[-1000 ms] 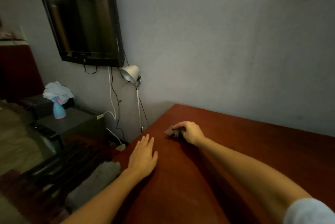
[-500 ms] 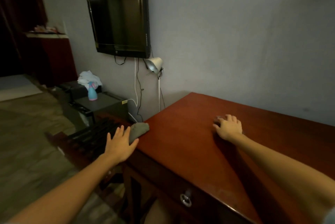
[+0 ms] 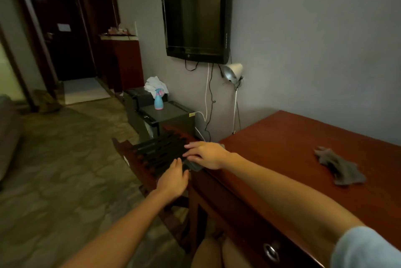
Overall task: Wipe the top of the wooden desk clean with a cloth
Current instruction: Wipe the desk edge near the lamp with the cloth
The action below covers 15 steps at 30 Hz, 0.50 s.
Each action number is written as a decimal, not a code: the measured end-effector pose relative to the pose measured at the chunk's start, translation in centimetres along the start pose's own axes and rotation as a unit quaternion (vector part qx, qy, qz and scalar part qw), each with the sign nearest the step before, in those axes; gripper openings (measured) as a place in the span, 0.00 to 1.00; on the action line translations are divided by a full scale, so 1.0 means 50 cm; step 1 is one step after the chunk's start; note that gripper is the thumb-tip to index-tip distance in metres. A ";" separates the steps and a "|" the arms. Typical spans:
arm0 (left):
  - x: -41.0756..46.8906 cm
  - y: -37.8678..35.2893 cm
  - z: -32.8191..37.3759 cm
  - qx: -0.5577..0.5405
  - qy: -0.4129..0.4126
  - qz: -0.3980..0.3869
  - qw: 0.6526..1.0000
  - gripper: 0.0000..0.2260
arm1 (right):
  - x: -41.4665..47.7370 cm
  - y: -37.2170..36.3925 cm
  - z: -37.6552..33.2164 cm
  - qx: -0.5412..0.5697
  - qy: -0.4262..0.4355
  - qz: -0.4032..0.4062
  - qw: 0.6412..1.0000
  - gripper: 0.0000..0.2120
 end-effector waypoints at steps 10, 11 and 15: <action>0.084 -0.003 -0.011 -0.071 0.033 0.015 0.997 0.25 | 0.101 -0.052 0.083 0.032 -0.044 -0.019 0.998 0.24; 0.086 -0.005 -0.004 -0.079 0.033 0.012 0.996 0.24 | 0.100 -0.052 0.101 0.038 -0.068 -0.029 0.997 0.24; 0.095 -0.023 0.037 -0.157 0.030 0.026 0.987 0.23 | 0.074 -0.058 0.145 0.032 -0.129 -0.055 0.990 0.23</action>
Point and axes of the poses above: each hand's wrist, its own x-axis towards the middle knuckle, its own y-axis out of the back of the hand, z = x × y, the point moved 6 cm from there along x, towards the middle knuckle, and after that the axes turned 5 degrees about -z, right-handed, at the moved point
